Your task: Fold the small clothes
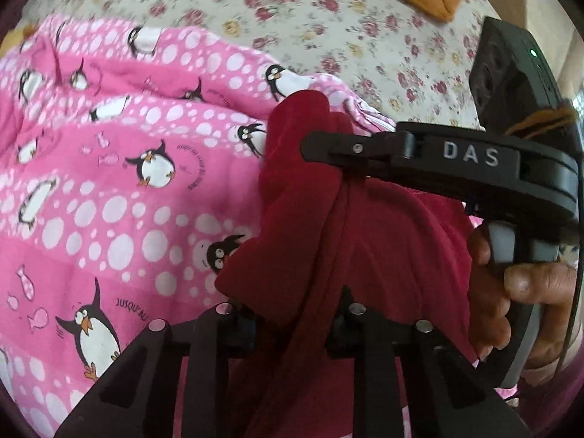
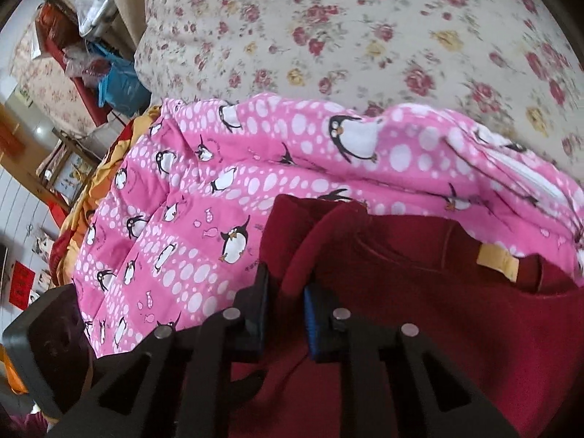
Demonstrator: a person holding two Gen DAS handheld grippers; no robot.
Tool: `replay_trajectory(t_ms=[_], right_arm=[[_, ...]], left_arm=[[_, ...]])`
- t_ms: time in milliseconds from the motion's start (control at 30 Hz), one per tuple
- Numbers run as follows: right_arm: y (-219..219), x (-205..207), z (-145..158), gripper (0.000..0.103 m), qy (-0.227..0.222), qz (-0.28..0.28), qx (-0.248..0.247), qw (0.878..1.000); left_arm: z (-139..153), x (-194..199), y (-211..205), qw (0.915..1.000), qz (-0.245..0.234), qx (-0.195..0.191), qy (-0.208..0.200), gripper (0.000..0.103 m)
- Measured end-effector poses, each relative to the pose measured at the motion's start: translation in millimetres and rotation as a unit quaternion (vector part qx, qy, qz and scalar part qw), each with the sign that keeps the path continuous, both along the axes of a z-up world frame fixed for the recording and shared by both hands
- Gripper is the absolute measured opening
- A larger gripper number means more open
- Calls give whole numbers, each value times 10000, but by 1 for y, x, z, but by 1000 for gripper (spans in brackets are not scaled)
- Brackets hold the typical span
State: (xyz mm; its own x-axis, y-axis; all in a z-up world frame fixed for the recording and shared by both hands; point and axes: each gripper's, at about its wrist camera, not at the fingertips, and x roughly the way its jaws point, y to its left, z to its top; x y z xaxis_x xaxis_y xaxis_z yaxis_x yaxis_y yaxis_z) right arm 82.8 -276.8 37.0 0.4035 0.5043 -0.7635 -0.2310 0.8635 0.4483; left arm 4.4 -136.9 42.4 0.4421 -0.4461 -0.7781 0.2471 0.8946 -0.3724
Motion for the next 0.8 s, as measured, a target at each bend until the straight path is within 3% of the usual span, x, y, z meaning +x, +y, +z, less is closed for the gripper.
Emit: replay_trajectory(t_ms=[567,800], right_arm=[[-3,-5,-2,19,34,-155,-85,9998],[-2,-3,-7,27,147,-248,9,9996]], left_arm=[[-1,-2,-2,9998,-21,177,-54,14],[-2,-2,-1,9997,-19,225,-67,14]])
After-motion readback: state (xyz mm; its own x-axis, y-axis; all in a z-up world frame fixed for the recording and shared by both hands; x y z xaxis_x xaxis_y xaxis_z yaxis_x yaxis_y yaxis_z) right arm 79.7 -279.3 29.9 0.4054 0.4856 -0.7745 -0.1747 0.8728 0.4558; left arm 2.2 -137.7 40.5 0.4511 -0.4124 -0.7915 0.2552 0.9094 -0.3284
